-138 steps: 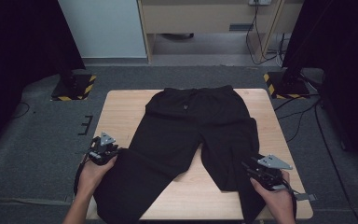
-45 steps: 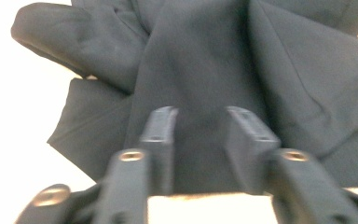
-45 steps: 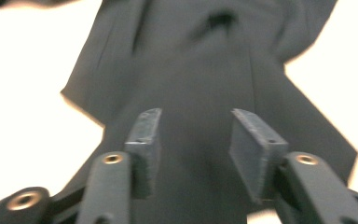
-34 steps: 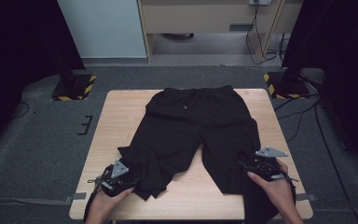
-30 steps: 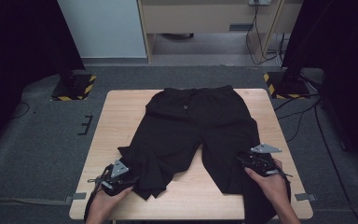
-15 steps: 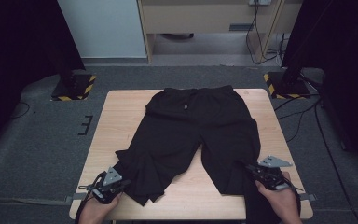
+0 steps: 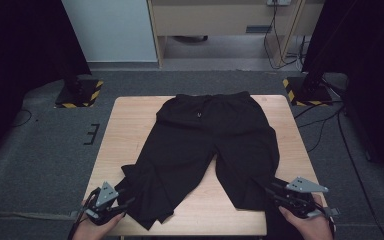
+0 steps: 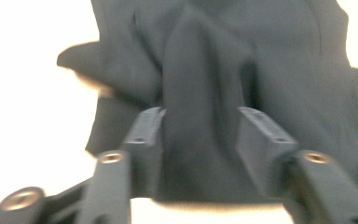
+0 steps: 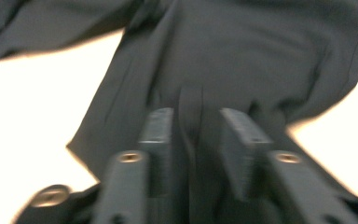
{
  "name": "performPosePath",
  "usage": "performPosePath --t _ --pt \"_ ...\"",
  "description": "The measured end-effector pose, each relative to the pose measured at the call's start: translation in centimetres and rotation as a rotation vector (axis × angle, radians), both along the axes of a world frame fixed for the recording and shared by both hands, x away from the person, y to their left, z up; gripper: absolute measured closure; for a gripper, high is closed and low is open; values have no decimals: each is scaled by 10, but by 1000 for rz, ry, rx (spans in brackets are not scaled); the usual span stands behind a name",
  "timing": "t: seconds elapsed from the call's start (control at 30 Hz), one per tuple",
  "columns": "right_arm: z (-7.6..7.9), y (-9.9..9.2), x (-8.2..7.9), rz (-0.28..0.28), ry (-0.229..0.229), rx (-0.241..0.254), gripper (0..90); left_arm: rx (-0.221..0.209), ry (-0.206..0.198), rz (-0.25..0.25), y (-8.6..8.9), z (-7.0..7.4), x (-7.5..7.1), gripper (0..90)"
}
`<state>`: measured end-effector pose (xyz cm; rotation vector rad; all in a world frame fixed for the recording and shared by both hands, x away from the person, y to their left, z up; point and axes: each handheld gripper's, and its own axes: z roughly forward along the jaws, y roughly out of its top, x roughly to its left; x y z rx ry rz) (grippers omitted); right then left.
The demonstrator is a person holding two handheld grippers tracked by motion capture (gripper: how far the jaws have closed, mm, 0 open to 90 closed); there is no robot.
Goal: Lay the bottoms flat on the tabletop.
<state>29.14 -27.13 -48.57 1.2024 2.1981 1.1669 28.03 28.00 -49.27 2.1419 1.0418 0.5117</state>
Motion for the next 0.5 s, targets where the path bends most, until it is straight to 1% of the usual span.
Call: performPosePath --t 0.03,0.07,0.1,0.17,0.2,0.23,0.27,0.3,0.33,0.4,0.43,0.47,0.5 --pt "2 3 3 -4 -8 5 498 4 -6 -1 -4 0 7 362" --pt "2 6 7 -4 -15 2 461 3 -15 1 -9 -1 13 349" --pt "2 10 12 -13 -26 -3 430 -9 -13 -2 -13 -2 20 326" --pt "1 16 21 -14 -28 -4 378 -28 13 -22 -22 -5 33 306" --pt "-1 20 26 -18 -25 -2 364 -32 41 -31 -26 -8 39 289" --pt "-3 23 31 -13 -20 -1 350 -29 44 -32 -29 -10 42 313" --pt "-6 27 35 -11 -5 -3 346 -20 42 -38 -33 -12 45 361" --pt "-9 30 39 -8 6 -21 353 -12 57 -45 -36 -15 47 390" --pt "-12 33 42 -8 26 -36 378 6 70 -48 -39 -16 48 436" --pt "-18 35 46 3 45 -70 566 48 85 -59 -42 -18 46 622" --pt "-19 35 45 11 57 -91 651 56 93 -61 -42 -18 44 708" --pt "-20 34 45 16 69 -107 722 51 101 -65 -41 -18 42 804" --pt "-20 33 43 13 82 -108 778 49 104 -63 -40 -17 39 849"
